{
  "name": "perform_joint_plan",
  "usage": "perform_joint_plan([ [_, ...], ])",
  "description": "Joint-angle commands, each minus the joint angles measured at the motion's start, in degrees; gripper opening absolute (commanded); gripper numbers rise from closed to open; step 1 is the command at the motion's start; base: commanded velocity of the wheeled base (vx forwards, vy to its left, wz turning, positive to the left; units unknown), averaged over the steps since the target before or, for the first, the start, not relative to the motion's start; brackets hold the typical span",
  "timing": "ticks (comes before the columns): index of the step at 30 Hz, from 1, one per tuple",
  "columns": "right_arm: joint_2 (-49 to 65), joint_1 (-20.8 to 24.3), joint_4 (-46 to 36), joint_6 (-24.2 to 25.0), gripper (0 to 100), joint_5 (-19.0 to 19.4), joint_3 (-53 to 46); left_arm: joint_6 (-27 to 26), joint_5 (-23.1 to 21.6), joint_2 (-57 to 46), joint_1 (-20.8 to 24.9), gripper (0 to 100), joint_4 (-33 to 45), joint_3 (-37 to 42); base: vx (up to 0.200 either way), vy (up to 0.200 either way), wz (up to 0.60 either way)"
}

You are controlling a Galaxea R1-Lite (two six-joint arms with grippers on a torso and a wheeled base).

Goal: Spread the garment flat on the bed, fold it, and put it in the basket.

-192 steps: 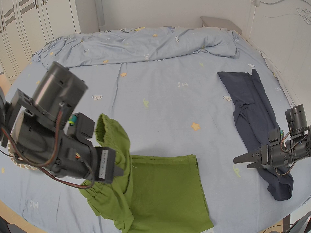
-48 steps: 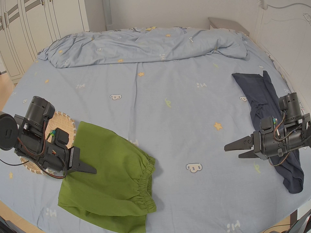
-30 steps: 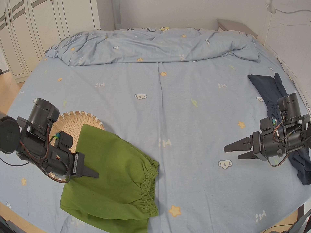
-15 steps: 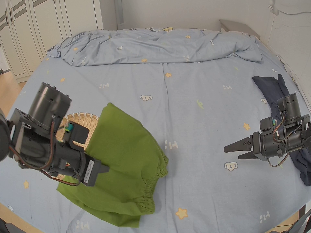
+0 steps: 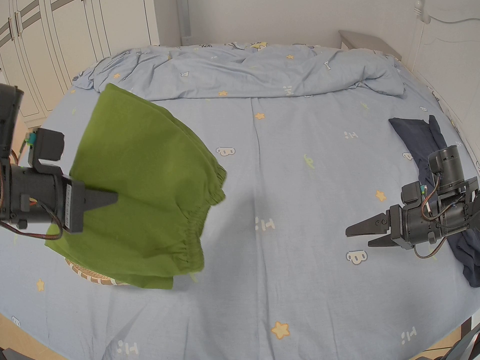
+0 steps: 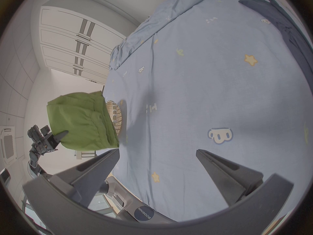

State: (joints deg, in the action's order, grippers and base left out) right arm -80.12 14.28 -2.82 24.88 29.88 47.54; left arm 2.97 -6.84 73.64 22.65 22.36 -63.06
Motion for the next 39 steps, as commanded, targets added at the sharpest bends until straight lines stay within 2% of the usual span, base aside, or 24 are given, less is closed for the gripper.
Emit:
perform_joint_plan([
  [1, 0.14, 0.05, 0.0, -0.01, 100, 0.0, 0.01, 0.01, -4.32, 0.45, -9.64, 0, -0.47, -3.38, 0.0, 0.0, 0.0],
  [2, 0.22, 0.05, 0.0, -0.01, 100, 0.0, 0.01, 0.01, -6.34, 1.94, -11.84, 0, -0.56, -4.0, 0.0, 0.0, 0.0],
  [3, 0.22, 0.05, 0.0, -0.01, 100, 0.0, 0.01, 0.01, -6.34, 1.94, -11.84, 0, -0.56, -4.0, 0.0, 0.0, 0.0],
  [4, 0.22, 0.05, 0.0, -0.01, 100, 0.0, 0.01, 0.1, -10.3, 4.76, -15.97, 0, -0.56, -5.49, 0.0, 0.0, 0.0],
  [5, 0.22, 0.05, 0.0, -0.01, 100, 0.0, 0.01, 0.1, -10.3, 4.76, -15.97, 0, -0.56, -5.49, 0.0, 0.0, 0.0],
  [6, 0.31, 0.05, 0.0, 0.08, 100, 0.0, 0.01, 0.1, -14.17, 7.83, -20.28, 0, -0.56, -7.16, 0.0, 0.0, 0.0],
  [7, 0.31, 0.05, 0.0, 0.08, 100, 0.0, 0.01, 0.1, -14.17, 7.83, -20.28, 0, -0.56, -7.16, 0.0, 0.0, 0.0],
  [8, 0.4, 0.05, 0.0, 0.08, 100, 0.0, 0.01, 0.01, -17.68, 11.61, -24.58, 0, -0.56, -8.57, 0.0, 0.0, 0.0],
  [11, 0.75, 0.05, 0.0, -0.01, 100, 0.0, 0.01, -0.25, -19.35, 16.8, -28.8, 0, -0.56, -10.15, 0.0, 0.0, 0.0],
  [14, 1.1, 0.05, 0.0, -0.01, 100, 0.0, 0.01, -2.1, -19.44, 26.99, -33.81, 0, -0.56, -11.91, 0.0, 0.0, 0.0],
  [20, 1.98, 0.14, 0.0, 0.08, 100, 0.09, 0.01, -4.2, -19.44, 37.19, -37.42, 0, -0.56, -12.79, 0.0, 0.0, 0.0],
  [27, 3.04, -0.21, 0.0, 0.26, 100, 0.0, 0.18, -4.29, -18.83, 40.35, -37.68, 0, -0.47, -13.05, 0.0, 0.0, 0.0],
  [31, 3.3, -0.12, 0.0, 0.17, 100, 0.0, 0.09, -4.29, -16.63, 41.14, -37.68, 0, -0.47, -13.14, 0.0, 0.0, 0.0],
  [32, 3.21, -0.12, 0.0, 0.17, 100, 0.0, 0.09, -4.29, -16.01, 41.23, -37.77, 100, -0.47, -13.32, 0.0, 0.0, 0.0],
  [36, 3.21, -0.39, 0.0, 0.08, 100, 0.0, 0.09, -4.12, -13.29, 40.79, -37.33, 100, -0.38, -13.23, 0.0, 0.0, 0.0],
  [39, 3.21, -0.39, 0.0, 0.08, 100, 0.0, 0.09, -4.03, -13.2, 39.47, -36.89, 100, -0.38, -12.79, 0.0, 0.0, 0.0],
])
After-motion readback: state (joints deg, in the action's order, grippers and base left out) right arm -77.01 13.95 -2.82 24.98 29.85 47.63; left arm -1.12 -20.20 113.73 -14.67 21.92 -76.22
